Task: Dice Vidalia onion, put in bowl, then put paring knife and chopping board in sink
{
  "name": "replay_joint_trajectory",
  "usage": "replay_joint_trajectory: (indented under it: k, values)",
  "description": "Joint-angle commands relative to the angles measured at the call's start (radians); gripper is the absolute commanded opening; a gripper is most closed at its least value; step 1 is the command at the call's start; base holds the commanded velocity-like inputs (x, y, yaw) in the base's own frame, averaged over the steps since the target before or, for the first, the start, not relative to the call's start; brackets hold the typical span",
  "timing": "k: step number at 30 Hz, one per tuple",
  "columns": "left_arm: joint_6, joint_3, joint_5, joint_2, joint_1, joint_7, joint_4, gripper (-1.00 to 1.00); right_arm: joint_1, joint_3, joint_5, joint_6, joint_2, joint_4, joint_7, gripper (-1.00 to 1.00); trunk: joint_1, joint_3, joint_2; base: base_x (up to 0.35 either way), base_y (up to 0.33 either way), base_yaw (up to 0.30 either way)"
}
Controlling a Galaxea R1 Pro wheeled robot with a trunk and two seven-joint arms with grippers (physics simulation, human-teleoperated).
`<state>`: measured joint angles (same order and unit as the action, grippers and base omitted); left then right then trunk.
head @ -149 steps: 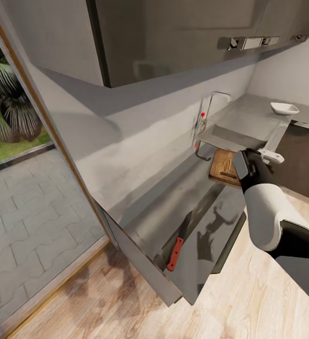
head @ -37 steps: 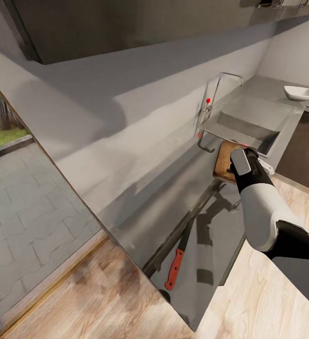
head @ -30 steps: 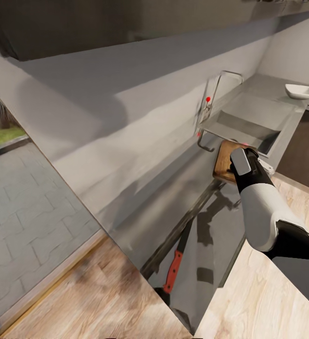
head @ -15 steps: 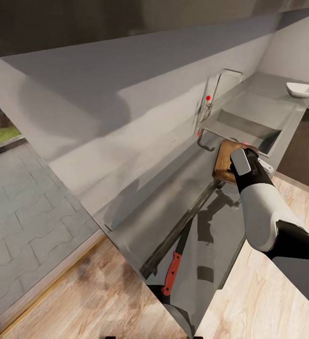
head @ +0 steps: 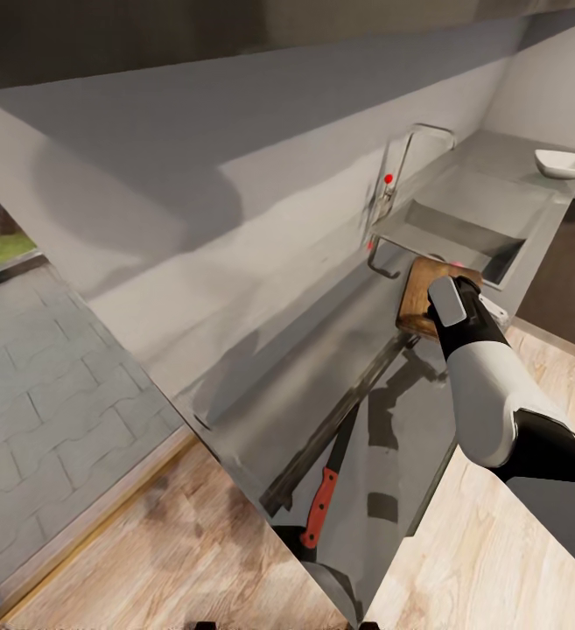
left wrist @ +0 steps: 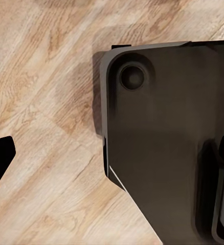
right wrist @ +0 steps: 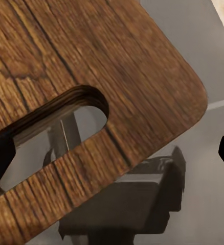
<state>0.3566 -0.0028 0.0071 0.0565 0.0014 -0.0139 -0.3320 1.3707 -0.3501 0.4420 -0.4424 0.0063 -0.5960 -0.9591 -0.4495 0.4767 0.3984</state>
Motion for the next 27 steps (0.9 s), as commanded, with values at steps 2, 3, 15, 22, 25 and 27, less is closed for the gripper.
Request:
replay_joint_trajectory:
  k: [2,3,15,22,25,27]
  values:
    - [0.002,0.0,0.001,0.0,0.0,-0.001,-0.001,1.0,0.001,-0.003,0.001,-0.009,0.001,-0.001,-0.003,1.0,0.0,0.004,0.002,0.0,0.0,0.0]
    - [0.002,0.0,0.001,0.0,0.0,-0.001,-0.001,1.0,0.001,-0.003,0.001,-0.009,0.001,-0.001,-0.003,1.0,0.0,0.005,0.002,0.0,0.0,0.0]
    - [0.002,0.0,0.002,0.0,0.0,-0.001,-0.001,1.0,0.001,-0.003,0.0,-0.009,0.001,0.0,-0.003,1.0,0.0,0.02,0.002,0.0,0.0,0.0]
    - [0.002,0.0,0.002,0.0,0.0,-0.001,-0.001,1.0,0.001,-0.003,0.0,-0.009,0.001,0.001,-0.003,1.0,0.0,0.029,0.002,0.0,0.0,0.0]
    - [0.002,0.0,0.002,0.0,0.0,-0.001,-0.001,1.0,0.001,-0.003,0.0,-0.009,0.001,0.002,-0.003,1.0,0.0,0.033,0.002,0.0,0.0,0.0]
    - [0.002,0.0,0.001,0.0,0.0,-0.001,-0.001,1.0,0.001,-0.003,0.0,-0.009,0.001,0.002,-0.003,1.0,0.0,0.035,0.002,0.0,0.0,0.0]
